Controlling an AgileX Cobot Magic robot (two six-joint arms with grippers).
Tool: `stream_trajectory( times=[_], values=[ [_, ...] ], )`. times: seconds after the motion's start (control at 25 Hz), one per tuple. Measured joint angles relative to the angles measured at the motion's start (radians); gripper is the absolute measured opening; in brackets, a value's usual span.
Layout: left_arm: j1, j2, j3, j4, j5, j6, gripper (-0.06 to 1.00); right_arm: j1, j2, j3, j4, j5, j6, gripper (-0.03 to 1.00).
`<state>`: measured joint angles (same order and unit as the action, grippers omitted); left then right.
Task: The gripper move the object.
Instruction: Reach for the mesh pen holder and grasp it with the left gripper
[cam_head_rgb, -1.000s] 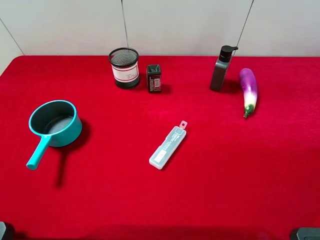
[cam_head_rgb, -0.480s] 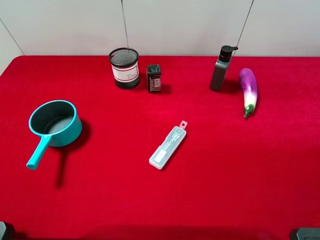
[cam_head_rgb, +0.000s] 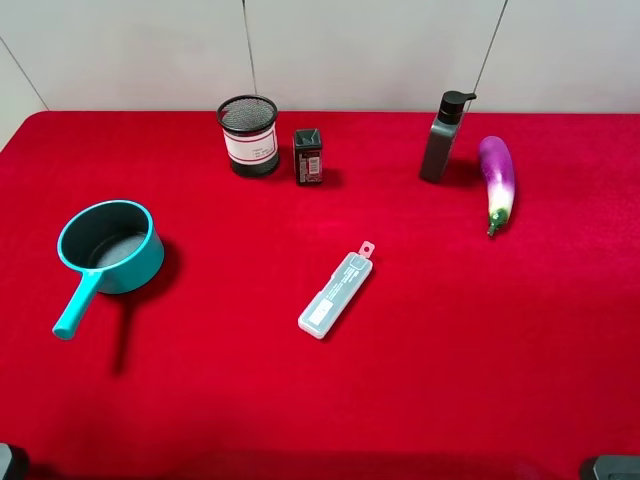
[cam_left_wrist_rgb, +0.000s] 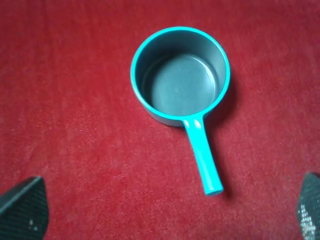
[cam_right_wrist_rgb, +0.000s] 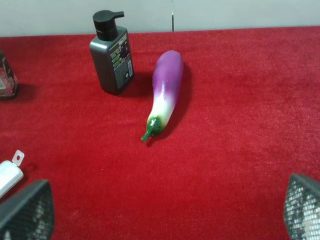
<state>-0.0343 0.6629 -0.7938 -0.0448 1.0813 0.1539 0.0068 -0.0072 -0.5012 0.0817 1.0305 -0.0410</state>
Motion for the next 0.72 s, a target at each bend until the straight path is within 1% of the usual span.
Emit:
stream_trajectory(
  times=[0.28, 0.56, 0.72],
  values=[
    [0.0, 0.222, -0.094, -0.066, -0.002, 0.079, 0.98, 0.0, 0.0, 0.0, 0.0, 0.0, 0.0, 0.69],
    [0.0, 0.419, -0.211, -0.111, -0.003, 0.186, 0.98, 0.0, 0.0, 0.0, 0.0, 0.0, 0.0, 0.69],
    [0.0, 0.522, -0.293, -0.129, 0.018, 0.238, 0.98, 0.0, 0.0, 0.0, 0.0, 0.0, 0.0, 0.69]
  ],
)
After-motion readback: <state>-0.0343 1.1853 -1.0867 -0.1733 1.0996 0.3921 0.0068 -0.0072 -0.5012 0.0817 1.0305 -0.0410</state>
